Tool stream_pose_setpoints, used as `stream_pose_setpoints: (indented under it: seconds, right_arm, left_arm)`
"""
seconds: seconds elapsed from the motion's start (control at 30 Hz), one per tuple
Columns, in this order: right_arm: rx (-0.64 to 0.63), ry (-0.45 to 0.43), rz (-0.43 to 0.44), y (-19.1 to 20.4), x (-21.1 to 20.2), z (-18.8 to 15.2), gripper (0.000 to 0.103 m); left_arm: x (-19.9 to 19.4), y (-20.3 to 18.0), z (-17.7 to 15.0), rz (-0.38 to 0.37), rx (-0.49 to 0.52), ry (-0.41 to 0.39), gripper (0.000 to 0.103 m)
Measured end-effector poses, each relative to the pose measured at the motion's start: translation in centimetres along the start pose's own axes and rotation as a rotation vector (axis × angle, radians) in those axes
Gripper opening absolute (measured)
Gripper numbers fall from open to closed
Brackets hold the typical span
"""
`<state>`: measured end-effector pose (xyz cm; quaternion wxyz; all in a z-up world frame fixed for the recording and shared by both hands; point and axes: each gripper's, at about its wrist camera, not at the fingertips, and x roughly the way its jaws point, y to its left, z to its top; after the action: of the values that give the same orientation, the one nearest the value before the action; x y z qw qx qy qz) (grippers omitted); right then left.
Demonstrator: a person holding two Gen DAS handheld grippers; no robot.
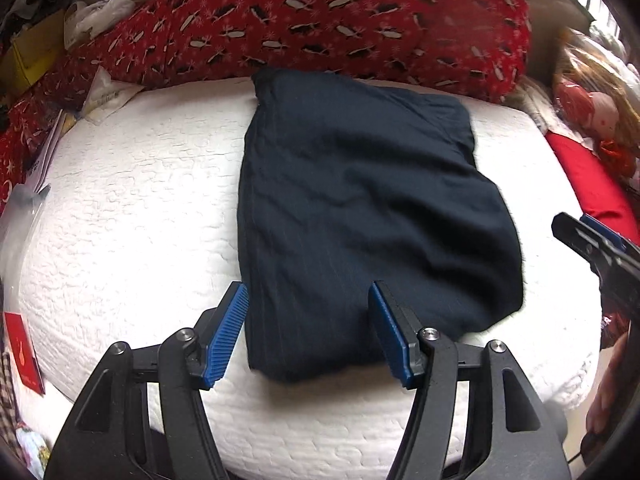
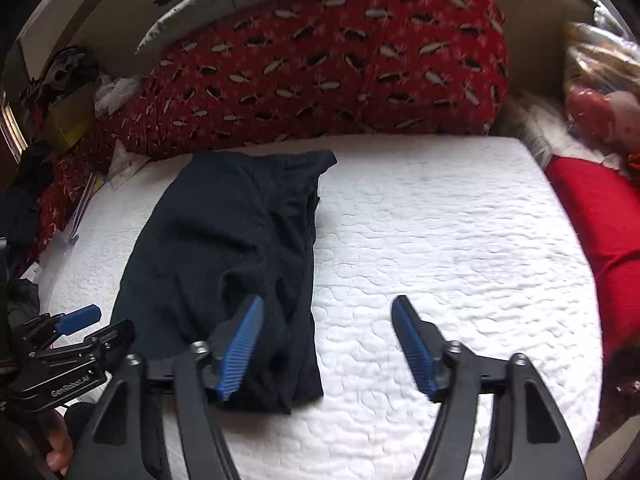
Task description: Fold large clothes
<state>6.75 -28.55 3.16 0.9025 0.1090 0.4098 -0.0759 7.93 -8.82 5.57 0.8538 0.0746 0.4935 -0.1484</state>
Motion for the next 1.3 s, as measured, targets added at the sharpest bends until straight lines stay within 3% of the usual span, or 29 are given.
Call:
stream_pose_setpoints:
  seconds: [0.4,0.83,0.97,1.03,1.3]
  right_arm:
    - [0.006,-0.083,-0.045,2.0,-6.9,-2.9,0.082]
    - [0.077,-0.111,-0.109,1.3,-7.6,-3.7,0.085]
    - [0.110,-0.082,-0.069,1.0,-7.2,-3.9,0.103]
    - [0.107,-0.068,-0.078,1.1,-7.0,-4.1,0.103]
    - [0.015,-0.136,-0.200,2.7,-8.1,-5.1,0.103]
  left_arm:
    - [-4.1,-1.6,-2.4,0.003,0.036,-0.079,0.063]
    - [-4.5,-1.3,-2.7,0.000,0.029,-0.098,0.063]
    - [-4.5,-1.3,-2.9,-0.003,0.024,-0.101,0.063]
    - [-4.5,-1.4,-2.9,0.005,0.029,-0.103,0.064]
    - [-4.5,-1.0,-3.7,0.018,0.022,-0.100,0.065]
